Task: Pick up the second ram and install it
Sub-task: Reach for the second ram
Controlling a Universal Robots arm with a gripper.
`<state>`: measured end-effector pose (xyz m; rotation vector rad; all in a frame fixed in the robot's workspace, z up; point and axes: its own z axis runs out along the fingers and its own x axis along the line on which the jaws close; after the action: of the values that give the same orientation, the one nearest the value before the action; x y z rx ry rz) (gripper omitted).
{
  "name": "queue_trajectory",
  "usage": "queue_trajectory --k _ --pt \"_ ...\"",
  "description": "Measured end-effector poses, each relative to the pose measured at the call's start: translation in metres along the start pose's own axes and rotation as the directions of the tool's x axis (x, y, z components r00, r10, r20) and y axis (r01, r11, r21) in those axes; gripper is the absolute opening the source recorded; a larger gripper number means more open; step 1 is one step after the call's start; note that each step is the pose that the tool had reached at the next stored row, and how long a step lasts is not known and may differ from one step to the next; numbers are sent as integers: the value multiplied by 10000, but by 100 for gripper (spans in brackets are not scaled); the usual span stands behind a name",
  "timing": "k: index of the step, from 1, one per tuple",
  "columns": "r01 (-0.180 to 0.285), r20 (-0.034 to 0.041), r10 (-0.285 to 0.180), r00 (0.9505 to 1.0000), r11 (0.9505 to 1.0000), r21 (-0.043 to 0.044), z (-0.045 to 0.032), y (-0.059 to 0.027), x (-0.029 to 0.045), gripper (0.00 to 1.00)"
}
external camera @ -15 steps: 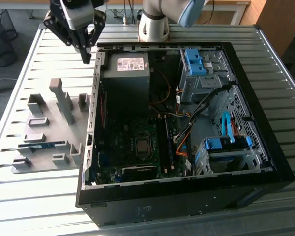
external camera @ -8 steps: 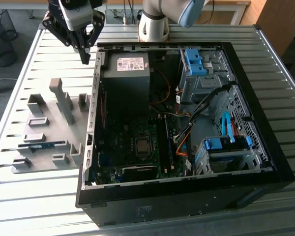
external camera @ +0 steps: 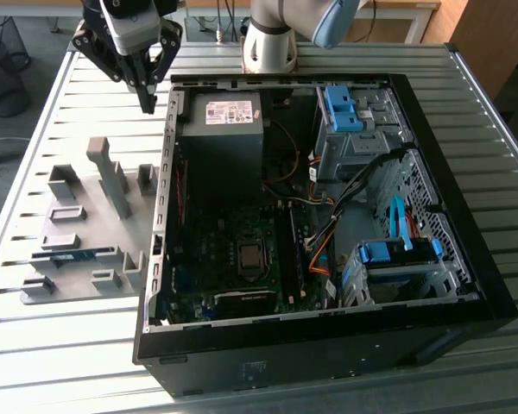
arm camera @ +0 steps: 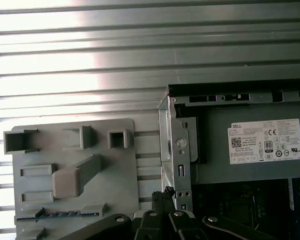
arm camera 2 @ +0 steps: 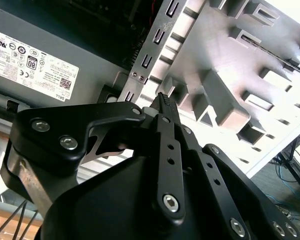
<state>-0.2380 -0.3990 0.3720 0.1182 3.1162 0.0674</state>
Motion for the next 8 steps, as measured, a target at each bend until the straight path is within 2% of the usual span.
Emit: queue_trajectory --k 8 --pt "-1 -7 1 10000 10000 0 9 -2 23 11"
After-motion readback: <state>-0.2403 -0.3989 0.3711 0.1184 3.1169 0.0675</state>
